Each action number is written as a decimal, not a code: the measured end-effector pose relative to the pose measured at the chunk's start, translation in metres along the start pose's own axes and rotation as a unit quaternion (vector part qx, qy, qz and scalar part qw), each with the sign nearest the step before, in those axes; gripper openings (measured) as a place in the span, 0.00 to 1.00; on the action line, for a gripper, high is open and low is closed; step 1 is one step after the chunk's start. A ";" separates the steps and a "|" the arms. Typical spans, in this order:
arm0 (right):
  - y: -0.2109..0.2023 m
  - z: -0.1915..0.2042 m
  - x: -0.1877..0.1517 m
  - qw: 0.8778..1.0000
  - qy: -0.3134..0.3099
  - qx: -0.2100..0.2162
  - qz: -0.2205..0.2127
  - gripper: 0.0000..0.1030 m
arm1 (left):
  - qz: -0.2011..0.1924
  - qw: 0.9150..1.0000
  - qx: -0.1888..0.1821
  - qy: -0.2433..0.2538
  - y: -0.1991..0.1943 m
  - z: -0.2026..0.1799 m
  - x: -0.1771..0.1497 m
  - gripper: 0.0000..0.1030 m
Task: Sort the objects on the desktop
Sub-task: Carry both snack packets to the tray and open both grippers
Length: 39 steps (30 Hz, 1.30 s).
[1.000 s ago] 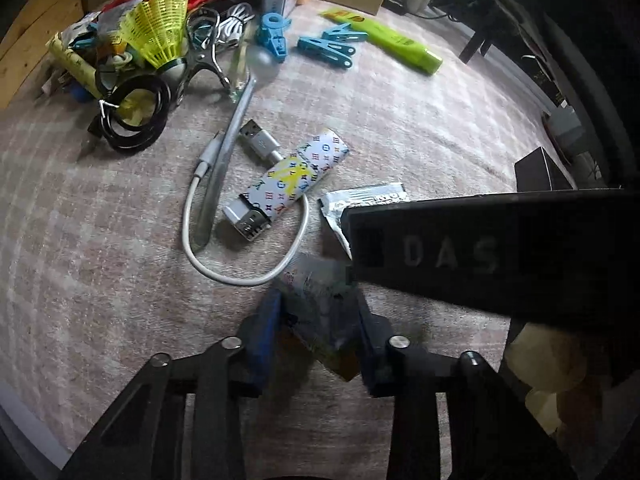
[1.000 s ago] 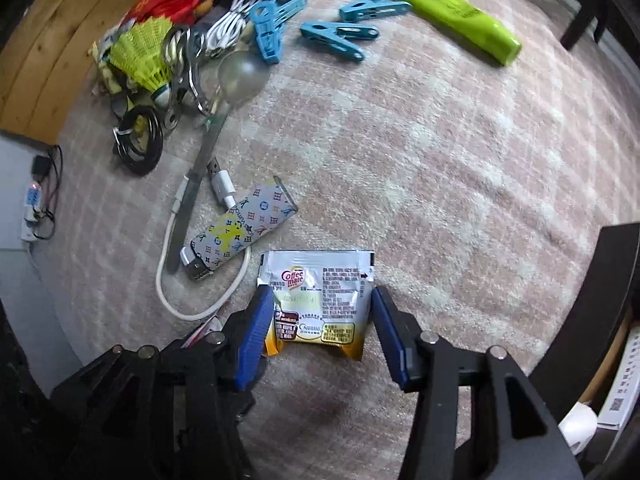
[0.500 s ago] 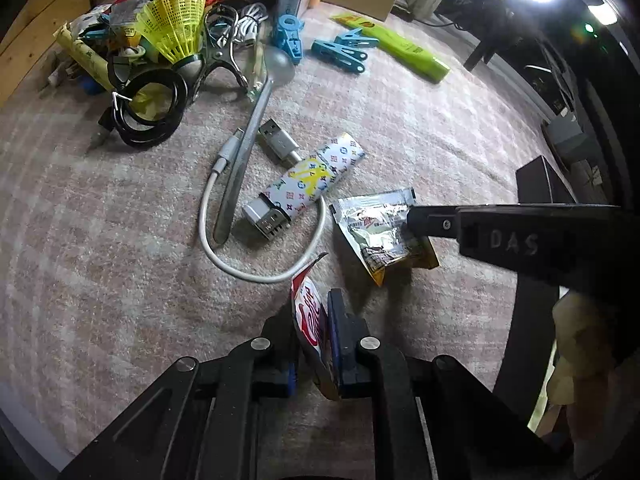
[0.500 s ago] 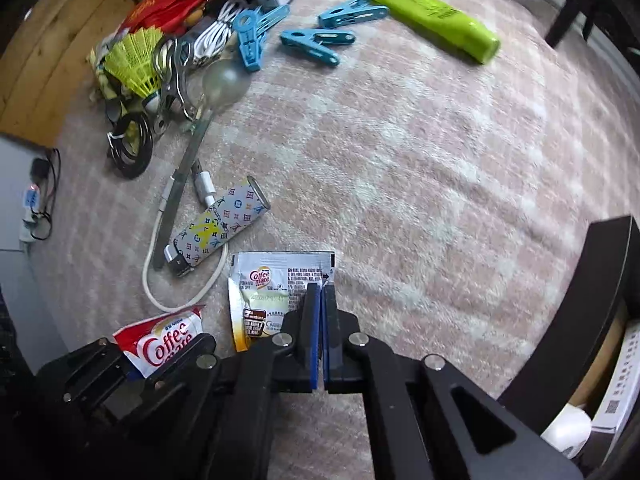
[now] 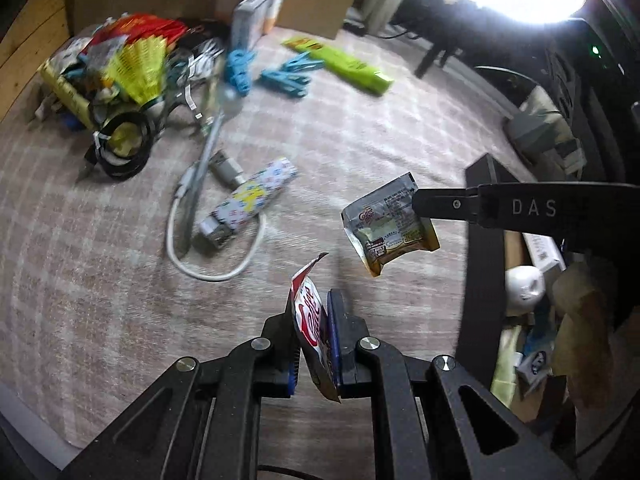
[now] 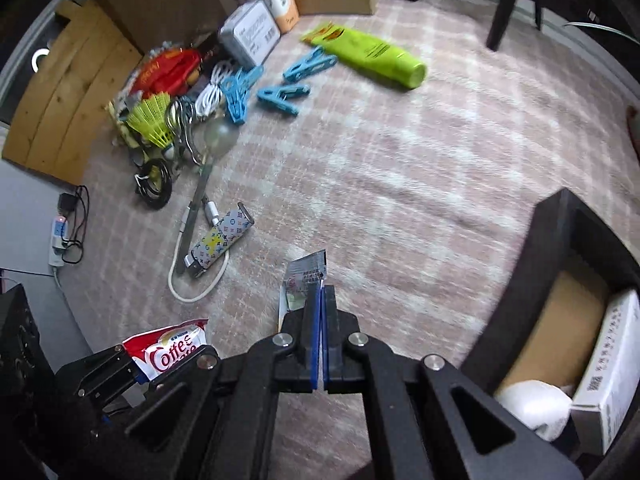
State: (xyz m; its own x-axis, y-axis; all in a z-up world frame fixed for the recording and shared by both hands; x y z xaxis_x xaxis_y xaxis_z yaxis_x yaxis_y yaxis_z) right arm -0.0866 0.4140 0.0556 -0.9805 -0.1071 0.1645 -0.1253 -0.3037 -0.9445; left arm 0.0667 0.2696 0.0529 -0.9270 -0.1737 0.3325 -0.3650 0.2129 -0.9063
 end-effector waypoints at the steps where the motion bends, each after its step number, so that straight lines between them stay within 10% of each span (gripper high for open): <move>1: 0.000 -0.003 -0.014 1.000 0.003 0.001 -0.005 0.01 | -0.002 1.000 -0.003 0.006 -0.003 -0.005 0.000 0.11; 13: -0.083 -0.083 -0.048 0.995 0.068 -0.015 -0.074 0.01 | 0.004 0.992 -0.066 0.104 -0.018 -0.099 0.007 0.11; 24: -0.104 -0.158 -0.072 0.986 0.135 -0.040 -0.093 0.01 | 0.049 0.967 -0.107 0.225 -0.001 -0.200 -0.019 0.11; 39: -0.103 -0.177 -0.081 0.984 0.156 -0.035 -0.082 0.02 | 0.072 0.952 -0.105 0.278 0.003 -0.233 -0.034 0.16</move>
State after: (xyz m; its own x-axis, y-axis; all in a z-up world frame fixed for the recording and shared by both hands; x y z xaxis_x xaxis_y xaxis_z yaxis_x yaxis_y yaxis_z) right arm -0.0212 0.6218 0.0895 -0.9436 0.2374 0.2306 -0.2845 -0.2256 -0.9318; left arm 0.0773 0.4998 0.0996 -0.8497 0.3960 0.3481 -0.1853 0.3938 -0.9003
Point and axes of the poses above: each gripper's, at about its wrist camera, not at the fingertips, and y roughly the way its jaws point, z to its left, x to its top, the point moved 3 cm from there along y, roughly the way its jaws point, and after that the axes turned 6 degrees about y, right-handed, at the moved point
